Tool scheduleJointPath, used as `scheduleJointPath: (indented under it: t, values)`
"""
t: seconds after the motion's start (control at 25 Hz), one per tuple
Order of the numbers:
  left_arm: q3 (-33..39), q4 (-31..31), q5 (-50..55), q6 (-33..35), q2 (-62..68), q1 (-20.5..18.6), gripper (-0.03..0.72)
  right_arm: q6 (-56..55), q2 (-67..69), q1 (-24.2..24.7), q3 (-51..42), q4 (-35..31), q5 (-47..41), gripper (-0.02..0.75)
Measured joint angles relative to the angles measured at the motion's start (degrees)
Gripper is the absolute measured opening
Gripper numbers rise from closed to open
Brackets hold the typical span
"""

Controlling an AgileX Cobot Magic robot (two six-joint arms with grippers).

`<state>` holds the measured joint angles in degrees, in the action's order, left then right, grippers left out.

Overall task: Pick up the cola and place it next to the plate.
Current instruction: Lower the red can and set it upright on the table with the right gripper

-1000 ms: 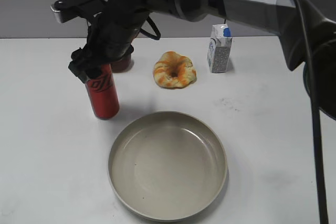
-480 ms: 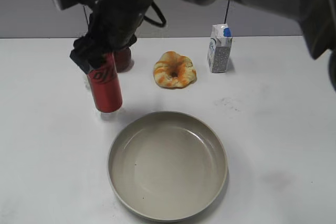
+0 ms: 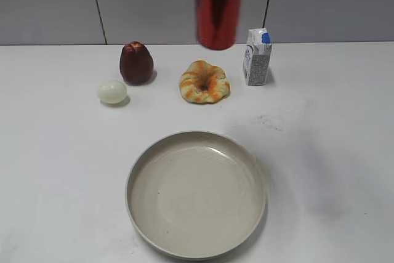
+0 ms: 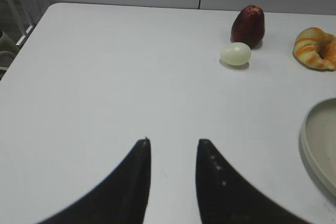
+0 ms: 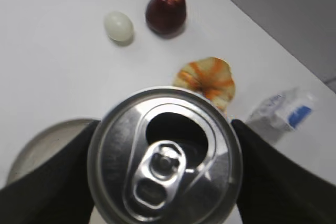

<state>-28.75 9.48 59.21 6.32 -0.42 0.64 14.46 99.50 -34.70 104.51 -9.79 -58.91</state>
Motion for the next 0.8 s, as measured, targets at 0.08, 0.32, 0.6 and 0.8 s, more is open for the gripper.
scheduleJointPath:
  t: [0.08, 0.32, 0.6, 0.8]
  values:
    - [0.00, 0.00, 0.00, 0.00, 0.00, 0.00, 0.237, -0.23, -7.68, 1.72, -6.20, 1.90, -0.06, 0.512]
    - [0.00, 0.00, 0.00, 0.00, 0.00, 0.00, 0.237, -3.28, -23.86, 2.90, -28.22, 3.62, 3.76, 0.512]
    - [0.00, 0.00, 0.00, 0.00, 0.00, 0.00, 0.237, -8.24, -27.05, 2.90, -50.84, 3.62, 19.11, 0.512]
    - [0.00, 0.00, 0.00, 0.00, 0.00, 0.00, 0.237, -9.60, -25.46, 2.90, -60.62, 3.62, 33.44, 0.512]
